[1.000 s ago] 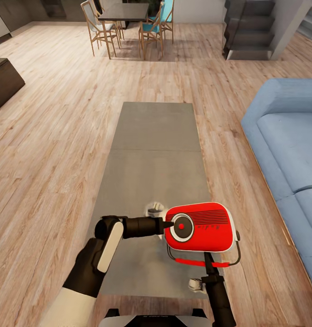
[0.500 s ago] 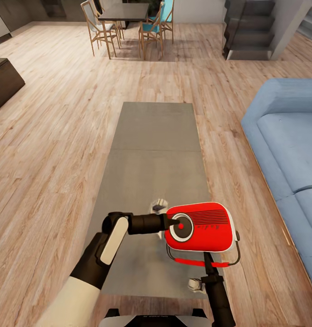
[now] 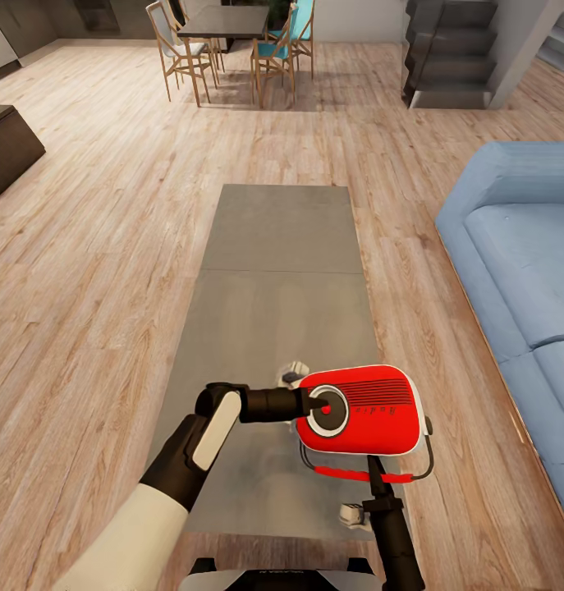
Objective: Turn on the radio receiver that's on the table in the living room.
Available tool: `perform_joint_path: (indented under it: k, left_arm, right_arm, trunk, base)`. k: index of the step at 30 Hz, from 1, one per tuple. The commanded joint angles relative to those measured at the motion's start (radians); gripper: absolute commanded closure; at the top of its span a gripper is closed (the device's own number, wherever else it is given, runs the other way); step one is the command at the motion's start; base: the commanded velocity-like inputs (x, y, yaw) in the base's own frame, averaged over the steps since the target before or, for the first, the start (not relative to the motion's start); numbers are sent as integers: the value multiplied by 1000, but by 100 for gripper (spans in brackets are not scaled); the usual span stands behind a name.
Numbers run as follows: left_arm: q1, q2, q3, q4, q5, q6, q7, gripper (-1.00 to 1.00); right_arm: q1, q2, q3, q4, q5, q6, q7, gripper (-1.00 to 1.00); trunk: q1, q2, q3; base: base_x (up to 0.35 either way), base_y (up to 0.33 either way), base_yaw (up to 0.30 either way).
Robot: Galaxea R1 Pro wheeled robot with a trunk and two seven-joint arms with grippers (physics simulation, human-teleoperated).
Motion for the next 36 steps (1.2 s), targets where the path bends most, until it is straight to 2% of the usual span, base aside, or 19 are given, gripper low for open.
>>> perform_joint_path:
  k: [1, 10, 13, 19, 23, 36]
  left_arm:
    - [-1, 0, 0, 5, 0, -1, 0, 100]
    - [-11, 0, -3, 41, 0, -5, 10, 100]
    - [-26, 0, -3, 73, 2, -34, 33, 100]
    - [-33, 0, -6, 88, 43, -64, 44, 100]
    - [-43, 0, -6, 90, 46, -66, 44, 100]
    - [-63, 0, -9, 178, 46, -84, 45, 100]
  right_arm:
    - [0, 0, 0, -1, 10, 8, 0, 100]
    - [0, 0, 0, -1, 10, 8, 0, 100]
    - [0, 0, 0, -1, 10, 8, 0, 100]
    - [0, 0, 0, -2, 10, 8, -1, 100]
    - [0, 0, 0, -2, 10, 8, -2, 100]
    - [0, 3, 1, -4, 10, 8, -2, 100]
  trunk:
    - [0, 0, 0]
    - [0, 0, 0]
    - [0, 0, 0]
    - [0, 0, 0]
    - [0, 0, 0]
    - [0, 0, 0]
  base:
    - [0, 0, 0]
    - [0, 0, 0]
    - [0, 0, 0]
    - [0, 0, 0]
    - [0, 0, 0]
    - [0, 0, 0]
